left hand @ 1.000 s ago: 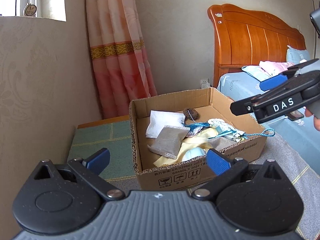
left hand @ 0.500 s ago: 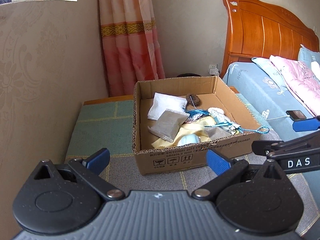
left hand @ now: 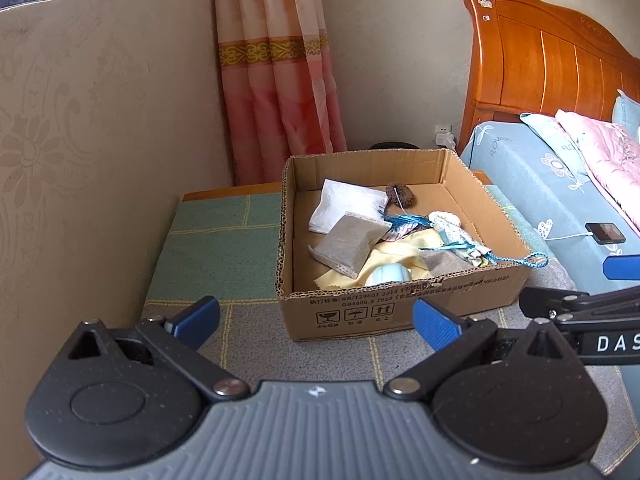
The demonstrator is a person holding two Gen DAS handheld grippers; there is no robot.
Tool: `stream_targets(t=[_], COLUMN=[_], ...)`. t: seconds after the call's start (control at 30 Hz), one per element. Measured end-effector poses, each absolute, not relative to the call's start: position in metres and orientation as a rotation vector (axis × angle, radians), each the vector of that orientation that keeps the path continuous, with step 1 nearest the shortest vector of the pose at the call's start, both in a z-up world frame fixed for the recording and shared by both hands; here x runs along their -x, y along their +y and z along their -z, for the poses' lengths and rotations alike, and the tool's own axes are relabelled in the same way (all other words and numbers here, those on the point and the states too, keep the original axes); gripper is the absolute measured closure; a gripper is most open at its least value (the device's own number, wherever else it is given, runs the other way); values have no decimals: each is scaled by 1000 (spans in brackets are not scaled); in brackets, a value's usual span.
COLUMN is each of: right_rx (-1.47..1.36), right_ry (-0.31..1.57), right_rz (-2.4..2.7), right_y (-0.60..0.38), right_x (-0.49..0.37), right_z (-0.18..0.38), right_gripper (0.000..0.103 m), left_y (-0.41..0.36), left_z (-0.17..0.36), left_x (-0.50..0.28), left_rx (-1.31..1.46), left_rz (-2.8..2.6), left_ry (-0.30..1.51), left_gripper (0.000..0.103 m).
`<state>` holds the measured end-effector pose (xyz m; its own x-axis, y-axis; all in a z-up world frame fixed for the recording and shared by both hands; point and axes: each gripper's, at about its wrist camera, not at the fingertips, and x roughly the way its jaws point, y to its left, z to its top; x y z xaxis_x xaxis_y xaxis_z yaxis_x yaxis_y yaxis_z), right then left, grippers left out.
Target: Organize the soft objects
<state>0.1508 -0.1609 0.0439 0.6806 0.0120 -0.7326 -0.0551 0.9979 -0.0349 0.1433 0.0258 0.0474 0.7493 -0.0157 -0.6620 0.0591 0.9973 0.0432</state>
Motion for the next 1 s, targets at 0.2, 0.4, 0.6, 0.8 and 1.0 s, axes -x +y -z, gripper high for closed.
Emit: stream_targets(t=[0.2,0.4,0.6,0.8,1.0], right_rx=[54,53,52,48,48], right_ry=[817,812,806,803,801], right_rz=[-41,-41,-40,-39,-40], right_y=[-161,-161,-162,-162,-162], right_x=[-151,-151,-150,-150,-149], right_z=[-45,-45,-46,-47,-47], right_gripper=[0,0,0,0,0], left_y=[25,24,23,22,22], left_z=[-48,-48,-50,-51,-51], left_x=[-143,-143,-143,-143,-143], left_rx=[-65,-68,-67,-70,-70], left_rz=[39,39,36,34,34], left_ry=[721,721,719,720,720], left_gripper=[1,1,1,1,1])
